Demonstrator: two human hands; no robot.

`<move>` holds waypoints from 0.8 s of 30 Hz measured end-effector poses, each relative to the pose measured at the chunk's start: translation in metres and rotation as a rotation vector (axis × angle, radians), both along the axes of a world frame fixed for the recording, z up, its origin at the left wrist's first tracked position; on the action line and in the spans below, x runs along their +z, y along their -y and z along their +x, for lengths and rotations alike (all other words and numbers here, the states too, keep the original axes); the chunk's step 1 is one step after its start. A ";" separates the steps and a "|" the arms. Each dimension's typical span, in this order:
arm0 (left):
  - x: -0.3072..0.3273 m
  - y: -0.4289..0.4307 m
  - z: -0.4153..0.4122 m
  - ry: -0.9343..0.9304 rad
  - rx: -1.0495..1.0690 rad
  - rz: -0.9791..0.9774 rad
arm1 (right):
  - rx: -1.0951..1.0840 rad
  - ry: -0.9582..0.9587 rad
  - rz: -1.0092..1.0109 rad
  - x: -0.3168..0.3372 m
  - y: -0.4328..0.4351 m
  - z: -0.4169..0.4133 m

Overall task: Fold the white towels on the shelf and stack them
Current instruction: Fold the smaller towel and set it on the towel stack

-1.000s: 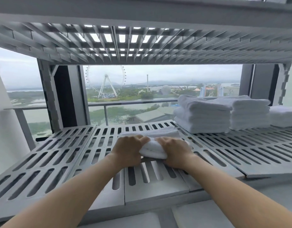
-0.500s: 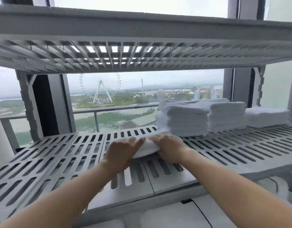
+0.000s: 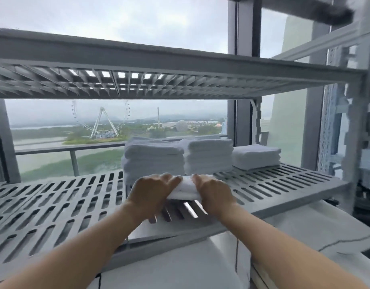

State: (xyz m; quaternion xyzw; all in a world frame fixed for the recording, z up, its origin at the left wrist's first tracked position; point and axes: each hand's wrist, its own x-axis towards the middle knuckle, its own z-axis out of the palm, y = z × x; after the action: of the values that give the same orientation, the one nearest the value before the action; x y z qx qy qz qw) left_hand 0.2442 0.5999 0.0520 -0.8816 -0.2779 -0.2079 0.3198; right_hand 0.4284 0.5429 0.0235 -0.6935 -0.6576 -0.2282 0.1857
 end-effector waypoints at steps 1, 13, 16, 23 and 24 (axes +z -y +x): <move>0.003 0.004 0.014 -0.007 -0.016 0.024 | -0.002 0.010 0.012 0.002 0.004 0.015; 0.026 -0.033 0.152 0.013 -0.171 0.110 | -0.069 0.047 0.157 0.023 -0.013 0.160; 0.019 -0.049 0.181 -0.041 -0.148 0.070 | -0.056 0.047 0.098 0.018 -0.027 0.187; 0.018 -0.065 0.230 -0.047 -0.076 0.072 | -0.019 0.041 0.086 0.022 -0.046 0.238; 0.018 -0.066 0.237 -0.046 -0.059 0.069 | -0.009 0.046 0.095 0.021 -0.048 0.247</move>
State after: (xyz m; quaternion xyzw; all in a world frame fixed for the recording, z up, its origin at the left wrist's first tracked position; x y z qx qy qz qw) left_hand 0.4817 0.6654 0.0700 -0.8824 -0.2371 -0.2062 0.3501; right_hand 0.6753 0.5909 0.0449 -0.6815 -0.6470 -0.2759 0.2021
